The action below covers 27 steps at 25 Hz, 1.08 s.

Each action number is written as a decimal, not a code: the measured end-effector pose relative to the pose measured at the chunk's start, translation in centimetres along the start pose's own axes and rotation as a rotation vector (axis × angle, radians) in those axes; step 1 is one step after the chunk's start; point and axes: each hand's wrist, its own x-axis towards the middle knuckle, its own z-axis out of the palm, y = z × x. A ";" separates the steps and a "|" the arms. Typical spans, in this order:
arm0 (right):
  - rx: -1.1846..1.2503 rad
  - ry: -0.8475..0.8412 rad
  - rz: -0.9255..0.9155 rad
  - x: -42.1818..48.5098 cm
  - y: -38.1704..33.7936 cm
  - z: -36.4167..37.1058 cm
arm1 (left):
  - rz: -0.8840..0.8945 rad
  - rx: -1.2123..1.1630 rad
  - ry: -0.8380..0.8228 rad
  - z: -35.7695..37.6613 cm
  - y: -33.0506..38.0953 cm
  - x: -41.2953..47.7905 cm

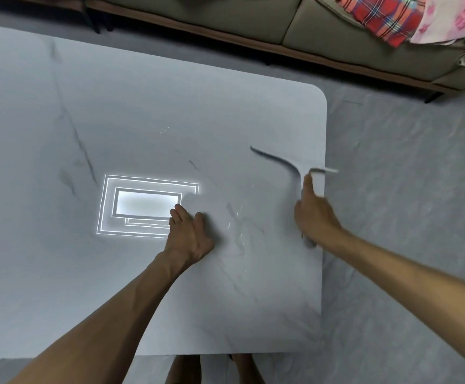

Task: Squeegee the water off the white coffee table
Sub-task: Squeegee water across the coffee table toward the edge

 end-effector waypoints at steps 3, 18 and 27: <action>0.104 -0.119 0.055 -5.6 1.0 2.0 | 0.022 -0.020 0.041 0.0 -0.4 -0.8; 0.174 0.165 -0.300 3.9 -23.0 4.9 | -0.084 0.131 0.385 0.5 -10.7 -2.8; -0.317 0.169 -0.746 1.6 -2.0 5.9 | -0.025 0.012 0.389 2.4 -7.1 -3.9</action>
